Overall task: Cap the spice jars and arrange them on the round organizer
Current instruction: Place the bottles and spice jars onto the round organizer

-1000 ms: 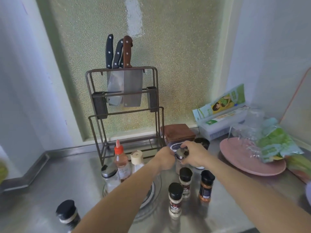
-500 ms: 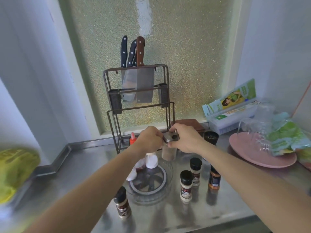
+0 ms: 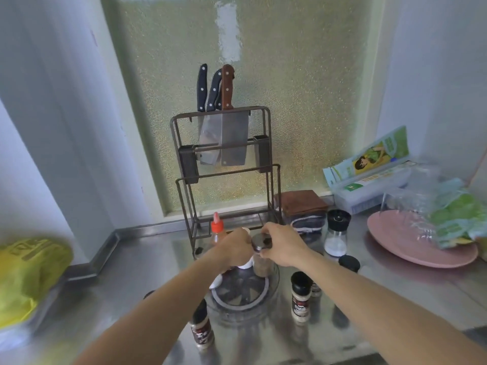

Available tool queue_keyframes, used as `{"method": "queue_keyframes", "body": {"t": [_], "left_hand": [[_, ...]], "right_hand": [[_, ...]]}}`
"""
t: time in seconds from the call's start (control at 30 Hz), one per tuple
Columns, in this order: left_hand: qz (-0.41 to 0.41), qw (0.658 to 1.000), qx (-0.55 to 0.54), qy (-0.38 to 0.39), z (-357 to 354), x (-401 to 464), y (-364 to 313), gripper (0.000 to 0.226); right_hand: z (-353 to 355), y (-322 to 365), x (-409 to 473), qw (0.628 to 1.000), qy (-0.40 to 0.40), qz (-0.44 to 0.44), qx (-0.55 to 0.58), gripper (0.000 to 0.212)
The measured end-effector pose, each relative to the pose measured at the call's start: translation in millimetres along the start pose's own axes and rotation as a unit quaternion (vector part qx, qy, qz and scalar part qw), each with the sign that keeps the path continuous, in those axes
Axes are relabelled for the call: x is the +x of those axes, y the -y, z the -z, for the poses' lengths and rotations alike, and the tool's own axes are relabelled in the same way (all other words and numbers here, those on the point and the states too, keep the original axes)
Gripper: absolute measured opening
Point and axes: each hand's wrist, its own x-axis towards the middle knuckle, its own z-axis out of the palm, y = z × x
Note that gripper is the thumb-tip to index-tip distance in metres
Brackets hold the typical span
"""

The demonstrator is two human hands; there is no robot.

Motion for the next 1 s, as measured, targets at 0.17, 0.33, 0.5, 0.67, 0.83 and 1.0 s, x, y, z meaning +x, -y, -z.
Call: {"method": "queue_keyframes", "body": {"t": [0.17,0.33,0.5,0.67,0.83,1.0], "left_hand": [[-0.055,0.989,0.096,-0.098,12,2,-34,0.03],[-0.159,0.986,0.022,-0.042,-11,29,-93,0.033],[-0.108,0.99,-0.068,0.052,-66,89,-124,0.043],[-0.067,0.989,-0.073,0.109,-116,157,-120,0.012],[-0.121,0.976,-0.16,0.083,-95,135,-119,0.045],[-0.155,0.971,-0.181,-0.007,-2,21,-137,0.035]], "right_hand": [[36,-34,-2,0.996,-0.091,-0.006,-0.008,0.055],[85,-105,4,0.975,-0.173,-0.134,-0.047,0.055],[75,-152,18,0.976,-0.116,-0.182,0.026,0.077],[55,-167,32,0.977,-0.113,-0.168,0.062,0.052],[67,-153,18,0.98,-0.137,-0.135,0.058,0.053],[108,-89,-13,0.978,-0.194,-0.072,0.035,0.06]]}}
